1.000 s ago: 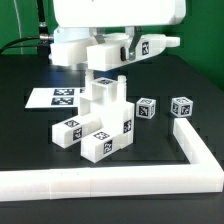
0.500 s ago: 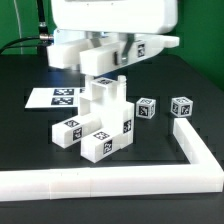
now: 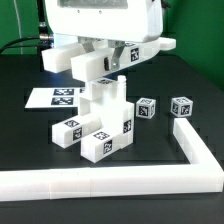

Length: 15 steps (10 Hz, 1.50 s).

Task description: Assemble chair

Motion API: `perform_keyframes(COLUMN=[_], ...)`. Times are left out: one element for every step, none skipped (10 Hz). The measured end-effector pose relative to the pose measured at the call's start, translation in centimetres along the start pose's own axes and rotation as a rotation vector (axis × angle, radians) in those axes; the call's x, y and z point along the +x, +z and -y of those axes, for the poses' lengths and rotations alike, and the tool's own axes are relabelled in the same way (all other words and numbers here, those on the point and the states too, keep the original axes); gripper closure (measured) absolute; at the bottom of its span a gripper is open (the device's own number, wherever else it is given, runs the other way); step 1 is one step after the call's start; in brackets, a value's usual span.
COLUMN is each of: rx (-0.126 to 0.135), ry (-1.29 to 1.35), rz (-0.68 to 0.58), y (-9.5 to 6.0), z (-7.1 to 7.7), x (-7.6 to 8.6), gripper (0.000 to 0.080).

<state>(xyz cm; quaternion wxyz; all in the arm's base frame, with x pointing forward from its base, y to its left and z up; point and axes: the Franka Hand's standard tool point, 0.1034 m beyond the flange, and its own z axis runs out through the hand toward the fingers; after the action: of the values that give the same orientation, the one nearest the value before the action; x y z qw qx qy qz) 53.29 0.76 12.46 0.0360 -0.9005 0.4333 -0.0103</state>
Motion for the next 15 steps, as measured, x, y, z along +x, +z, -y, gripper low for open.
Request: perform_keyframes(rx=[0.0,0.003,-0.001,-0.002,-0.003,-0.008,-0.011,-0.008,-0.006,-0.006,-0.005,-0.005,-0.005,-0.005,-0.006], ry=[-0.003,-0.007,-0.008,-0.007,-0.007,-0.011,-0.019,-0.026,-0.03,-0.031,-0.035,-0.035,-0.035,-0.036,-0.047], rz=[0.002,-0.005,-0.007,-0.005,-0.005,-0.005,-0.006,-0.01,-0.012,-0.012,-0.012,-0.012,-0.012,-0.012,-0.013], y=[-0.2,-0.2,0.2,0.2,0.3,0.5,0.8,0.8,0.8,0.8,0.8,0.8,0.8,0.8,0.8], z=[0.5,1.1,1.4,1.3,1.2,1.3,1.6,2.2,2.5,2.5,2.4,2.4,2.4,2.4,2.3], x=[0.2,0.6,0.8,0.7,0.7,0.6,0.5,0.5,0.4,0.5,0.7,0.6,0.7,0.7,0.8], gripper=[0.0511,0.0511,0.0511,0.0511,0.0511,0.0511,0.0511,0.0511,0.0511,0.0511,0.0511,0.0511,0.0511,0.0511,0.0511])
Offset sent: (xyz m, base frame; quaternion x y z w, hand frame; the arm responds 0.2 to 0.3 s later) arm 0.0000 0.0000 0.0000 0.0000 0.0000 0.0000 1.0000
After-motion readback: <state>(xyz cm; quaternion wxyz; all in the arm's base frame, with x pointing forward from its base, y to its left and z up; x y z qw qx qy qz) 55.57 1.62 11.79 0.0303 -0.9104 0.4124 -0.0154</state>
